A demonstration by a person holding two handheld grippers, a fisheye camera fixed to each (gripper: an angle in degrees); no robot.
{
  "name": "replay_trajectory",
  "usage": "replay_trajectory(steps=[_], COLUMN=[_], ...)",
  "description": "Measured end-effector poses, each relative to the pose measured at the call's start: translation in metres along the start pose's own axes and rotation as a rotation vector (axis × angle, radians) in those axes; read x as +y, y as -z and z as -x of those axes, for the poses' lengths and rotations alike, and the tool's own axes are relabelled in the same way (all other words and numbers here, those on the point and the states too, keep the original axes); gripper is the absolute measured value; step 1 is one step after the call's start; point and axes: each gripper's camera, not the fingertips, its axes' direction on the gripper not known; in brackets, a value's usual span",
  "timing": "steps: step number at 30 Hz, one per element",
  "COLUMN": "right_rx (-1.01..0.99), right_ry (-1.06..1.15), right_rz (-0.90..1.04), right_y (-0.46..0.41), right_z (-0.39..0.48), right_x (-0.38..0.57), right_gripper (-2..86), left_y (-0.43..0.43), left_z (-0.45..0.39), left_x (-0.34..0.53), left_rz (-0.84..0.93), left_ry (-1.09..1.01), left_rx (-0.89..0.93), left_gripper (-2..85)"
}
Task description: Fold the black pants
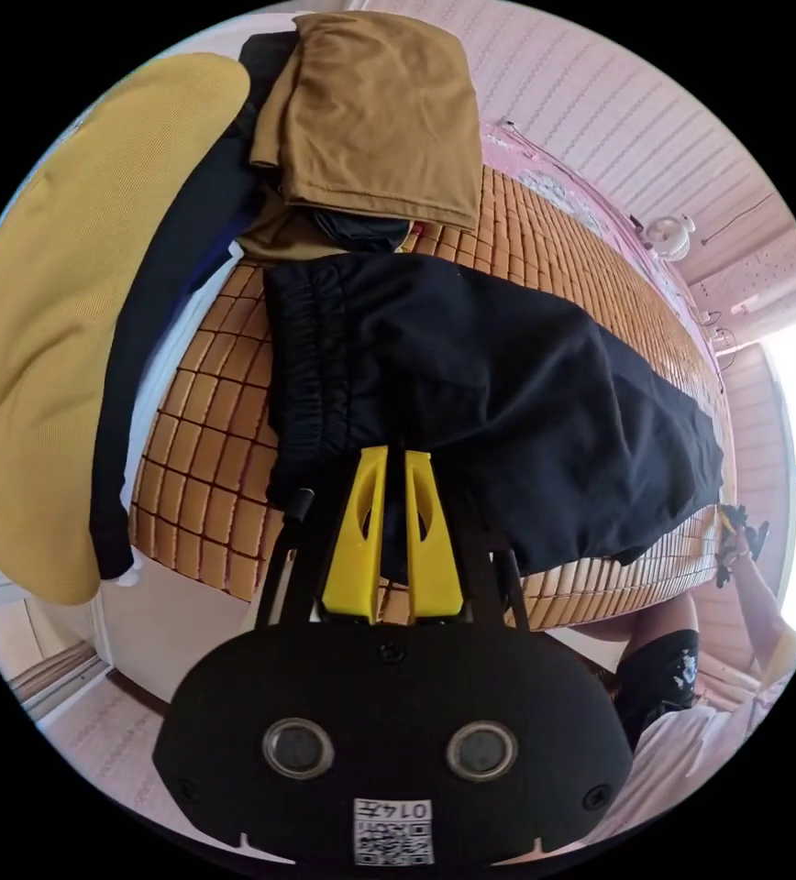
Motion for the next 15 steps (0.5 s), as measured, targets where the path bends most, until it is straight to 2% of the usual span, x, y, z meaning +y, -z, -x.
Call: replay_trajectory(steps=[6, 11, 15], right_rx=[-0.125, -0.097, 0.016], right_ry=[0.039, 0.060, 0.052], right_rz=[-0.068, -0.032, -0.080], right_y=[0.057, 0.104, 0.130], right_z=[-0.037, -0.079, -0.095], right_x=[0.057, 0.127, 0.155], right_gripper=[0.1, 1.2, 5.4], left_y=[0.001, 0.022, 0.047], left_z=[-0.023, 0.004, -0.029], left_x=[-0.011, 0.002, 0.017], left_rz=[0.104, -0.047, -0.191], left_ry=[-0.120, 0.089, 0.016], left_rx=[-0.175, 0.114, 0.225], left_gripper=[0.5, 5.9, 6.4])
